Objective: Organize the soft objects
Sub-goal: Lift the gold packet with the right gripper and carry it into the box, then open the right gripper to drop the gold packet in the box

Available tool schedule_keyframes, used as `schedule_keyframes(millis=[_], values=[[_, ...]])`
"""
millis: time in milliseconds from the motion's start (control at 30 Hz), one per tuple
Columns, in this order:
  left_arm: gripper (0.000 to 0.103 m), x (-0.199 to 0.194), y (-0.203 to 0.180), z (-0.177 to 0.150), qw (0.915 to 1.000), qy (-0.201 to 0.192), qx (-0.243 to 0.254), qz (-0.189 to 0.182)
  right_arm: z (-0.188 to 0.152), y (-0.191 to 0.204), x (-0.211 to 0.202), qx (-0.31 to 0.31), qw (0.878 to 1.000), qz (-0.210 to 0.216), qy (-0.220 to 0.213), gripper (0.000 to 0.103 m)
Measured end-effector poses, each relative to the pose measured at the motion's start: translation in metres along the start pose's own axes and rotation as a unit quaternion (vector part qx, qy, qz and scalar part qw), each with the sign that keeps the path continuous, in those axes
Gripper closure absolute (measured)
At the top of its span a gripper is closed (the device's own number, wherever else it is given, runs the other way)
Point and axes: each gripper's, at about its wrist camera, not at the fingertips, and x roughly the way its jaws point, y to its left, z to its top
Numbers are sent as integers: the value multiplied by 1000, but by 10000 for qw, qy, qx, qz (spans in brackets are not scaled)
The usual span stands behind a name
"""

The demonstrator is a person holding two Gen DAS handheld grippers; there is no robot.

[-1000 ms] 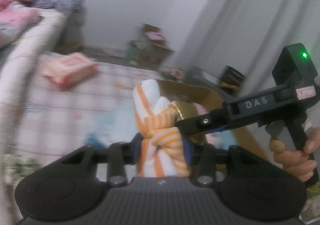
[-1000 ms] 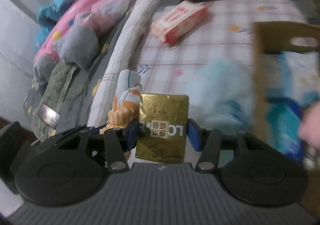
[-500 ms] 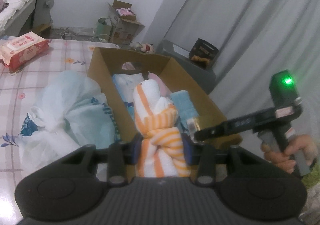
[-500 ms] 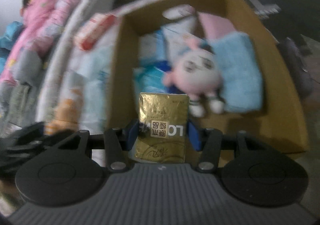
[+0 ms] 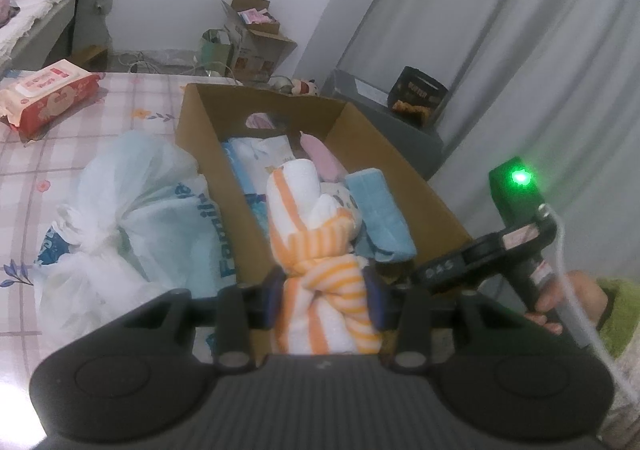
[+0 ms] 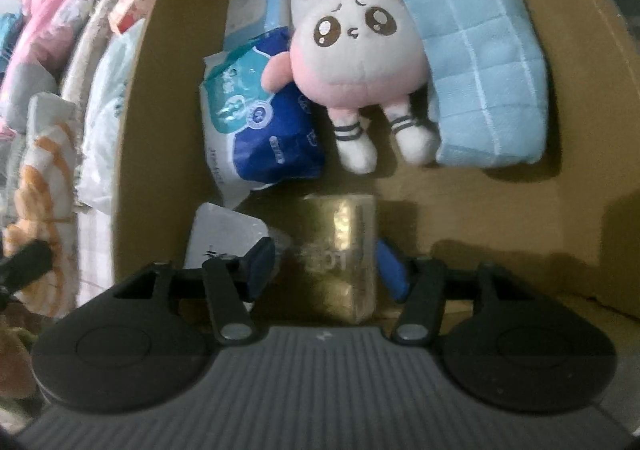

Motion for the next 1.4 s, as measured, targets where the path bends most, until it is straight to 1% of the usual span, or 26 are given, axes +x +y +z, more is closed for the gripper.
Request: schedule_keyframes(millis=[100, 167, 267, 300, 367, 433, 500, 533, 567, 600, 633, 667, 733, 800, 833, 867, 967, 1000, 1067, 1133, 1267, 1300, 1367, 1400], values=[[61, 3, -2, 0, 10000, 16, 34, -11, 0, -2, -12, 88, 9997, 114, -180, 42], [61, 5, -3, -1, 10000, 15, 81, -39, -2, 3, -27, 108, 9984, 287, -468, 42], [60, 8, -9, -2, 9998, 7, 168, -120, -6, 15, -49, 95, 9913, 1008, -837, 42], [60, 9, -12, -3, 9997, 8, 212, -155, -8, 22, -56, 74, 9868, 1310, -947, 39], [60, 11, -18, -4, 9992, 10, 312, -236, -11, 35, -62, 19, 9805, 1669, -1036, 36], [60, 12, -24, -5, 9987, 6, 415, -309, -13, 47, -64, -39, 9756, 1916, -1067, 36], [60, 14, -30, -7, 9982, 11, 499, -339, -13, 55, -62, -81, 9738, 2000, -1076, 36], [60, 15, -33, -8, 9980, 12, 530, -351, -14, 60, -61, -116, 9743, 1974, -1081, 36], [60, 15, -35, -8, 9978, 12, 555, -355, -15, 62, -60, -132, 9752, 1916, -1102, 40], [60, 16, -37, -8, 9977, 10, 581, -360, -16, 64, -59, -125, 9761, 1851, -1133, 49], [60, 16, -38, -9, 9975, 9, 606, -361, -17, 64, -57, -109, 9769, 1806, -1134, 54], [60, 17, -39, -9, 9974, 21, 627, -353, -18, 63, -56, -72, 9775, 1772, -1137, 63], [59, 19, -41, -9, 9970, 25, 665, -387, -20, 60, -57, -13, 9765, 1786, -1209, 68], [54, 19, -43, -9, 9966, 25, 715, -415, -22, 60, -61, -76, 9769, 1658, -1349, 71], [46, 18, -44, -9, 9965, 35, 737, -402, -25, 55, -67, -129, 9769, 1562, -1451, 71], [41, 18, -44, -10, 9963, 34, 756, -400, -25, 51, -74, -168, 9770, 1421, -1580, 71], [40, 14, -39, -11, 9962, 63, 811, -305, -18, 40, -90, -164, 9769, 986, -1888, 71], [40, 12, -37, -12, 9963, 69, 819, -256, -13, 36, -95, -224, 9774, 659, -1998, 71], [37, 6, -28, -13, 9964, 63, 825, -155, -5, 28, -99, -383, 9784, 142, -2027, 71], [36, -2, -16, -15, 9969, 50, 787, -12, 4, 20, -95, -479, 9807, -247, -1879, 71], [34, -23, 11, -20, 9968, -22, 730, 334, 18, 9, -71, -910, 9812, -1027, -1358, 71], [34, -28, 18, -21, 9965, -40, 712, 444, 18, 11, -63, -1082, 9795, -1199, -1207, 71], [33, -39, 33, -25, 9955, -66, 664, 678, 17, 16, -40, -1542, 9710, -1615, -855, 71], [33, -44, 40, -26, 9949, -79, 635, 779, 16, 20, -28, -1676, 9687, -1706, -669, 70]])
